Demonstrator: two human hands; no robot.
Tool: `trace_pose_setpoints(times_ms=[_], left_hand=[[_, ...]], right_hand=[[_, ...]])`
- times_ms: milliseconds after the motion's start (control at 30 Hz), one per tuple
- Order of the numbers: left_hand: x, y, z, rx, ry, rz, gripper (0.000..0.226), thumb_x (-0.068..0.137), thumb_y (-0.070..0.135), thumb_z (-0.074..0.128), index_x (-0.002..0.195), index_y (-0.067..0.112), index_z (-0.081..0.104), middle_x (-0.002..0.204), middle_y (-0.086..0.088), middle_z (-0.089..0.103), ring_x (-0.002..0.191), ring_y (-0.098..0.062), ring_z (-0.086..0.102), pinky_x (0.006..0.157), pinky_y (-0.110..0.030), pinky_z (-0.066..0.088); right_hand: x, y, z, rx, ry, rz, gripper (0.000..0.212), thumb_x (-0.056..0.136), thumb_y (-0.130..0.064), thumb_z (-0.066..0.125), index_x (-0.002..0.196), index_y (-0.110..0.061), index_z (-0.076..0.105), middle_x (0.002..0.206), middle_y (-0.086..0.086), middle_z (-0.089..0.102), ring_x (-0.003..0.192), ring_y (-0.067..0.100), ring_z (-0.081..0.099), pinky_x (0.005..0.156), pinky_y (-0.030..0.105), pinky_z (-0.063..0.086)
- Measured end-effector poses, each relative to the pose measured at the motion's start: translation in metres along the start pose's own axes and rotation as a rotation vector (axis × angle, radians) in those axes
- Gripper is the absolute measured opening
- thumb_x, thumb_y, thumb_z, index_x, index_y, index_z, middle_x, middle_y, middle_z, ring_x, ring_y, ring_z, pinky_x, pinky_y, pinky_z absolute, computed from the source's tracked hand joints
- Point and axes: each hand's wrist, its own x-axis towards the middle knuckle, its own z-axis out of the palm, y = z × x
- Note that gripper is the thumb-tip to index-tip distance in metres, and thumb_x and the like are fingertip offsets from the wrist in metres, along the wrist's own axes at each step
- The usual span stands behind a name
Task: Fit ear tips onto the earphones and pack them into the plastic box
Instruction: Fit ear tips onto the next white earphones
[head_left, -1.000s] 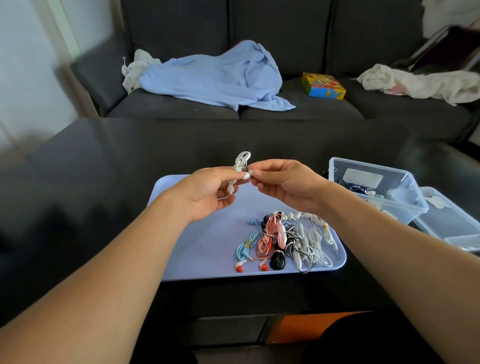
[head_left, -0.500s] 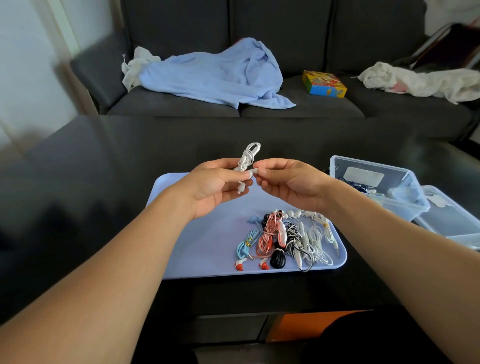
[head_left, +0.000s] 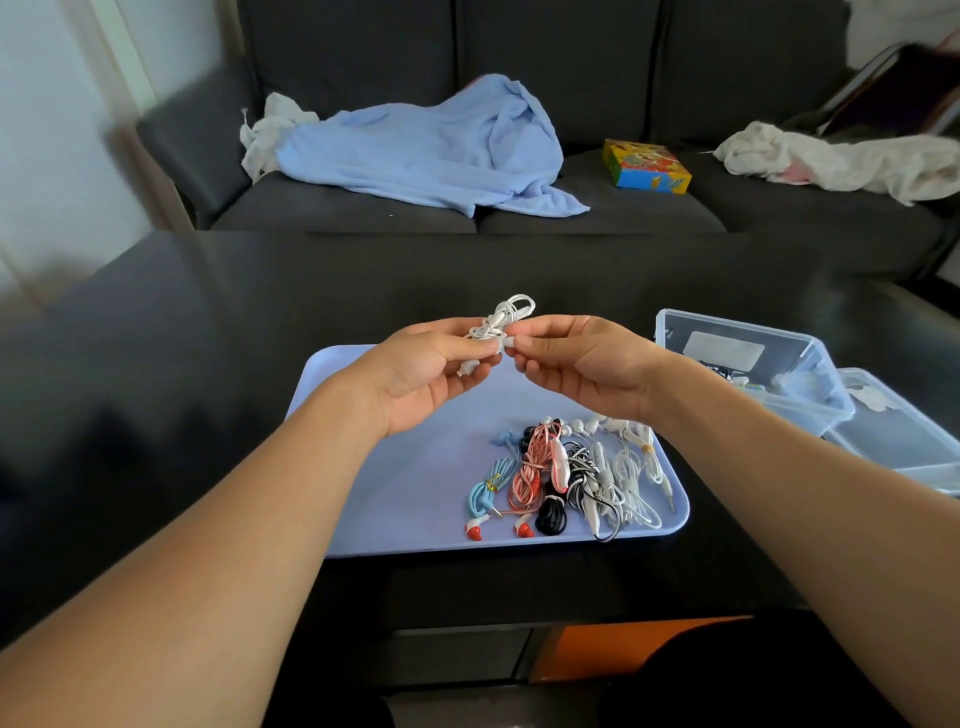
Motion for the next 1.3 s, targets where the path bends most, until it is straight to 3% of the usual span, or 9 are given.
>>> trace_pose_setpoints(times_ms=[300, 533, 833, 1100, 1300], left_hand=[[-0.002, 0.0, 0.005, 0.029, 0.016, -0.059, 0.025, 0.086, 0.003, 0.071, 0.109, 0.011, 0.073, 0.095, -0.004, 0.075, 0.089, -0.013, 0.072, 0.067, -0.022, 0.057], [-0.002, 0.001, 0.013, -0.13, -0.001, -0.07, 0.017, 0.09, 0.0, 0.065, 0.104, 0.006, 0.072, 0.083, -0.004, 0.072, 0.078, -0.01, 0.068, 0.076, -0.021, 0.06], [-0.003, 0.004, 0.013, -0.128, 0.092, -0.107, 0.01, 0.087, -0.001, 0.068, 0.097, 0.001, 0.07, 0.082, -0.01, 0.068, 0.066, -0.011, 0.068, 0.07, -0.02, 0.06], [-0.008, 0.005, 0.01, -0.098, 0.04, -0.104, 0.018, 0.086, 0.0, 0.07, 0.103, 0.002, 0.073, 0.088, -0.007, 0.075, 0.072, -0.009, 0.069, 0.07, -0.017, 0.059], [-0.008, 0.006, 0.007, -0.14, 0.034, -0.106, 0.018, 0.088, 0.0, 0.067, 0.105, 0.002, 0.072, 0.088, -0.006, 0.074, 0.072, -0.009, 0.068, 0.074, -0.018, 0.059]], right_hand=[[-0.003, -0.003, -0.003, -0.163, 0.0, -0.073, 0.023, 0.093, 0.003, 0.059, 0.114, 0.002, 0.069, 0.093, 0.009, 0.073, 0.08, 0.013, 0.069, 0.077, 0.02, 0.059], [-0.003, -0.003, -0.008, -0.264, 0.009, -0.154, 0.019, 0.093, -0.001, 0.062, 0.109, 0.0, 0.072, 0.094, 0.01, 0.072, 0.081, 0.014, 0.067, 0.076, 0.022, 0.058], [-0.006, -0.001, -0.004, -0.487, 0.048, -0.332, 0.023, 0.093, 0.002, 0.063, 0.114, 0.003, 0.069, 0.097, 0.008, 0.073, 0.082, 0.013, 0.067, 0.077, 0.022, 0.058], [-0.005, 0.0, -0.003, -0.499, 0.03, -0.376, 0.023, 0.09, 0.002, 0.065, 0.113, 0.002, 0.069, 0.096, 0.004, 0.077, 0.086, 0.017, 0.071, 0.077, 0.024, 0.059], [-0.005, 0.0, 0.0, -0.476, 0.025, -0.389, 0.025, 0.089, 0.003, 0.066, 0.115, 0.001, 0.069, 0.105, 0.013, 0.075, 0.089, 0.021, 0.071, 0.077, 0.026, 0.06]])
